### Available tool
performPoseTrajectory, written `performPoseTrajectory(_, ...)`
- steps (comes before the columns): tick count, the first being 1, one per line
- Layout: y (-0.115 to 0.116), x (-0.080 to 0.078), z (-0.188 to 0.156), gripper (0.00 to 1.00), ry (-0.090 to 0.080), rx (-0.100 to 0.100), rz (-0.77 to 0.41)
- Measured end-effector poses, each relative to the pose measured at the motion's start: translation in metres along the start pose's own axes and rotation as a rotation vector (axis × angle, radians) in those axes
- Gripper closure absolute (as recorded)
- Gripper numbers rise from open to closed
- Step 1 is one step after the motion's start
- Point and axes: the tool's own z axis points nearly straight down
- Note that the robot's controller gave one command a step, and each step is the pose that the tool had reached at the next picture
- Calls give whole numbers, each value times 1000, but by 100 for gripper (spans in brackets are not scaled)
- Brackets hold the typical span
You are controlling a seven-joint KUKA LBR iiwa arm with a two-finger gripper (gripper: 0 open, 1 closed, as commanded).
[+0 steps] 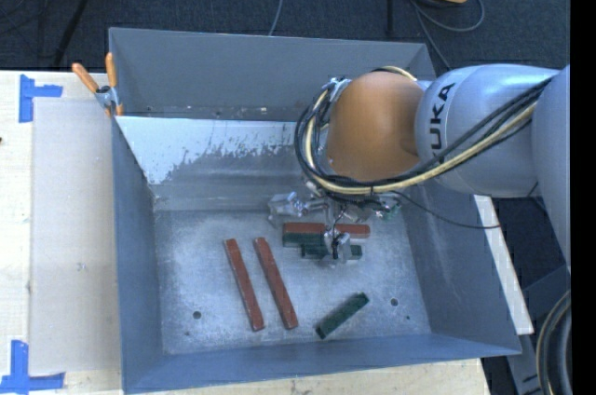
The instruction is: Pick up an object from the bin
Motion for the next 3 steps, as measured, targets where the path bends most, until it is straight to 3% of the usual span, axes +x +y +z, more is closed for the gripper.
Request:
performPoseTrajectory(1,2,-1,0,100,0,-4,2)
performPoseTrajectory(2,2,-1,0,0,-1,-3,2)
performPoseTrajectory(3,-31,15,5,0,-1,-1,-25)
